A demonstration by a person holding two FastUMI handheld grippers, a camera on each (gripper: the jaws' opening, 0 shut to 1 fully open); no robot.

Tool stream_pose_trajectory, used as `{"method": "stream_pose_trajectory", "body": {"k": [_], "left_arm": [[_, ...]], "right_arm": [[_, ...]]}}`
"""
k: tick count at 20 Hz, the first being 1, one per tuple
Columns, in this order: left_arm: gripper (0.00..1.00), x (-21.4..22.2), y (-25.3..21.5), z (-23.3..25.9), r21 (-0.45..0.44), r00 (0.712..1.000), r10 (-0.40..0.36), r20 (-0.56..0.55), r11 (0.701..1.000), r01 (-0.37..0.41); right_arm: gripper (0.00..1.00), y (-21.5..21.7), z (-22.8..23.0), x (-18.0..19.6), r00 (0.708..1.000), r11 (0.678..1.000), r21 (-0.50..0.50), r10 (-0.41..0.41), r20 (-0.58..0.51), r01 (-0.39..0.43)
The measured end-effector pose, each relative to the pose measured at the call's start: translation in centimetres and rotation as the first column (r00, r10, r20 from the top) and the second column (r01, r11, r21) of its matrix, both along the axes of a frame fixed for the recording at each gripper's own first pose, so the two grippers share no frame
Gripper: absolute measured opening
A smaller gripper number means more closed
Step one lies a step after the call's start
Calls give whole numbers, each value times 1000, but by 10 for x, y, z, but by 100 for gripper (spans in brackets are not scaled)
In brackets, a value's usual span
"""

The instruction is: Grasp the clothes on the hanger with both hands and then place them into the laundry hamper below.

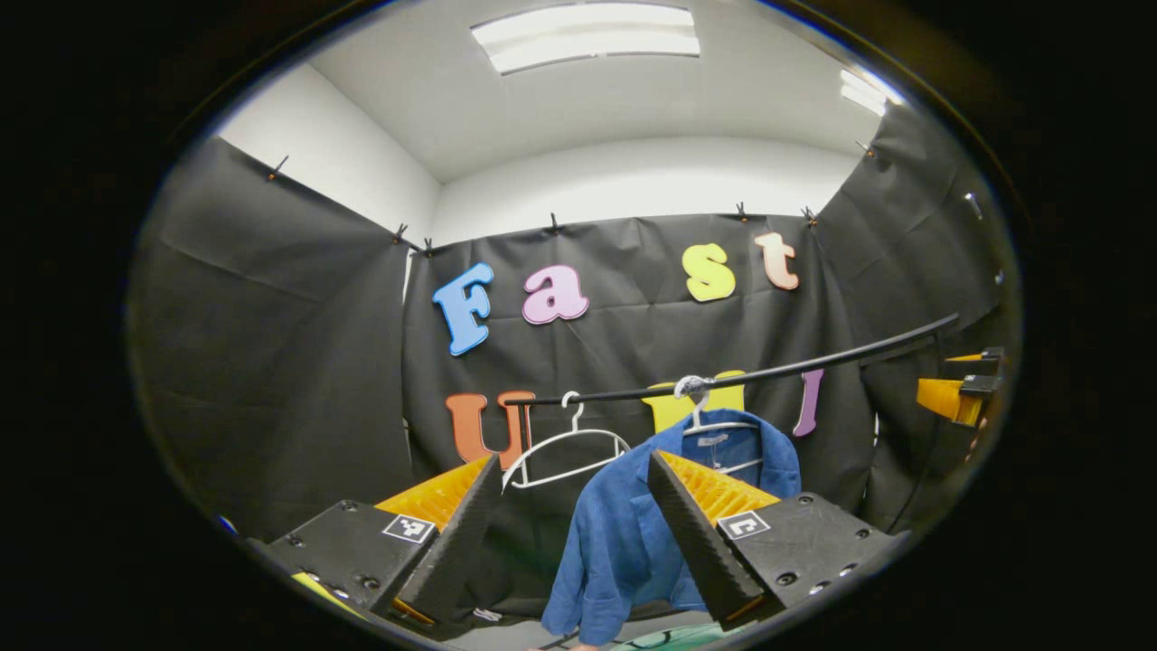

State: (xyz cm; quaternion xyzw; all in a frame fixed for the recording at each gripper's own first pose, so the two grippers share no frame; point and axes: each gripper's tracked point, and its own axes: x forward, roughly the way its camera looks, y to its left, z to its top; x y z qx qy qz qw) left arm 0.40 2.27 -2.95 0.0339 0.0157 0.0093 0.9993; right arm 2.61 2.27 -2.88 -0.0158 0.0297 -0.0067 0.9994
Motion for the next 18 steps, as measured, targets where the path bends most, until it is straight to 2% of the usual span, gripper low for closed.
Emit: {"method": "stream_pose_trajectory", "body": {"k": [8, 18], "left_arm": [[100, 16, 9, -19, 5, 999, 11, -41, 1000, -11], [99, 35, 9, -64, -44, 993, -60, -105, 997, 56]], "right_arm": [[100, 14, -23, 17, 999, 1000, 19, -23, -41, 24], [99, 45, -54, 29, 992, 997, 6, -81, -99, 82]]}}
